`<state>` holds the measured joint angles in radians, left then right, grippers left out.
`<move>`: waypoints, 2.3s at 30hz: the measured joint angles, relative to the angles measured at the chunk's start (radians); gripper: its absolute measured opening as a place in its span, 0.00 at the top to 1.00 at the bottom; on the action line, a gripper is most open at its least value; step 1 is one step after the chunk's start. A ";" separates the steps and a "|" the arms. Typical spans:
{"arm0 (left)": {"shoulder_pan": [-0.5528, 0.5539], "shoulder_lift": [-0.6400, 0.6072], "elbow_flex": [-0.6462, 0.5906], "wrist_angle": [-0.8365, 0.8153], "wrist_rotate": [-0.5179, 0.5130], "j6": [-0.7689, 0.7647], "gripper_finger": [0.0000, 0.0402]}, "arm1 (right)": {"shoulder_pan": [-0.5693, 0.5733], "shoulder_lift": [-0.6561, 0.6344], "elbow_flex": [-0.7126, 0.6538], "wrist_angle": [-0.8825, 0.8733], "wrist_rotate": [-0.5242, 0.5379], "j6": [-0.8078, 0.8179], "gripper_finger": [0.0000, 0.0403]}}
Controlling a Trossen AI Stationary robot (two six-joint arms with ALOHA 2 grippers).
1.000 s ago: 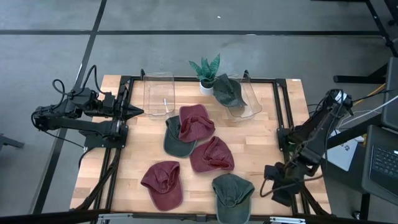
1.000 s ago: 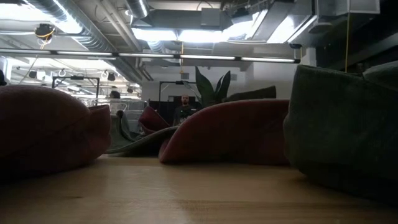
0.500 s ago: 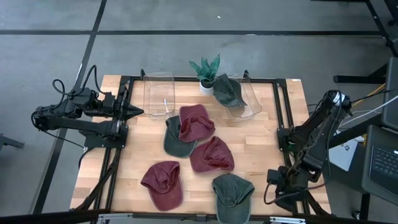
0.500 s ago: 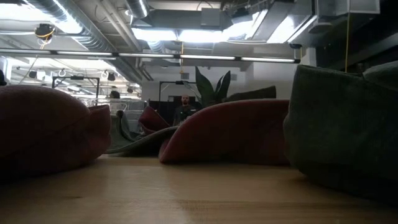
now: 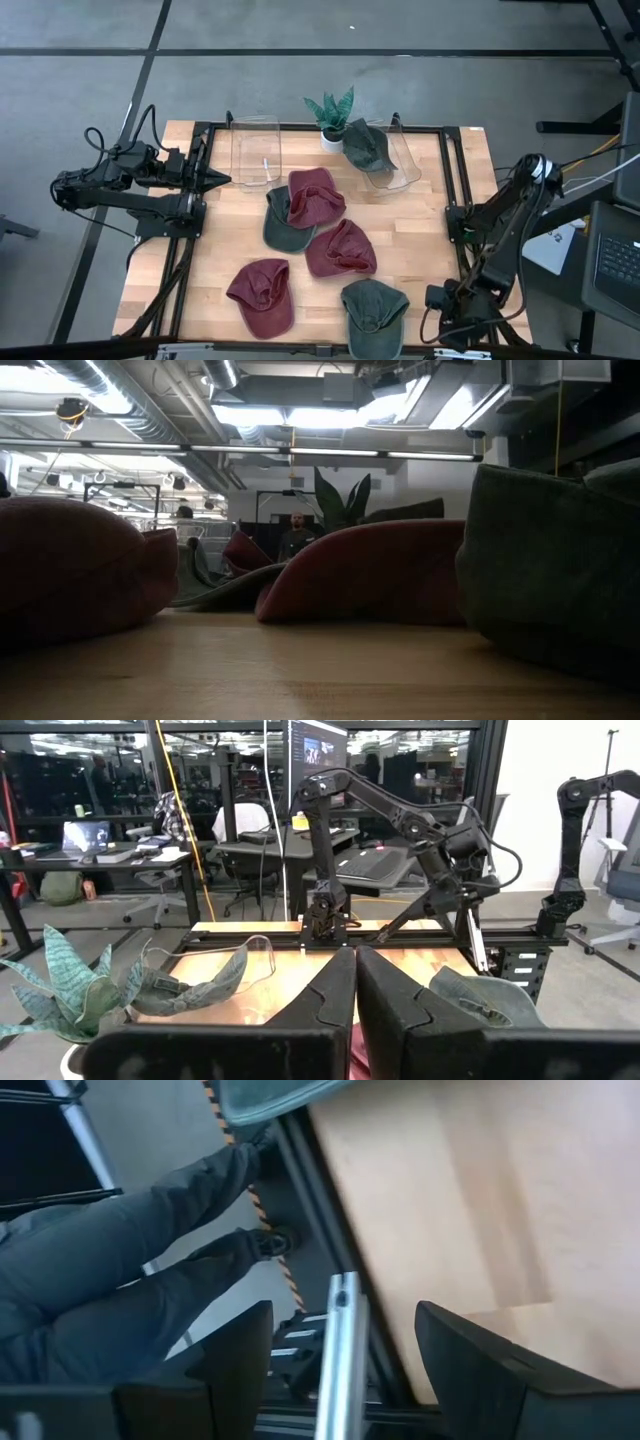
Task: Pick & Place hat
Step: Put the bottom gray cap into the right bin
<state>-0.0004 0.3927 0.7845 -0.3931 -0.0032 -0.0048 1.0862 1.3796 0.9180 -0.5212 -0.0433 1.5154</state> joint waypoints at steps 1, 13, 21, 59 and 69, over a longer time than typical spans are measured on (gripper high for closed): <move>0.000 0.000 0.000 0.000 0.000 0.000 0.98 | 0.002 0.010 0.000 0.021 0.000 0.000 0.39; 0.000 0.000 0.000 0.000 0.000 0.000 0.97 | 0.010 0.059 0.000 0.069 0.018 0.014 0.39; 0.000 0.000 0.000 0.000 0.000 0.000 0.97 | 0.010 0.059 0.000 0.041 0.067 0.035 0.39; 0.000 0.000 0.000 0.000 0.000 0.000 0.97 | -0.126 0.300 0.000 0.309 0.188 0.127 0.39; 0.000 0.000 0.000 0.000 0.000 0.000 0.98 | -0.126 0.328 0.000 0.296 0.209 0.100 0.58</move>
<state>-0.0006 0.3923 0.7845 -0.3931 -0.0032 -0.0048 0.9604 1.7073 0.9180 -0.2249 0.1654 1.6157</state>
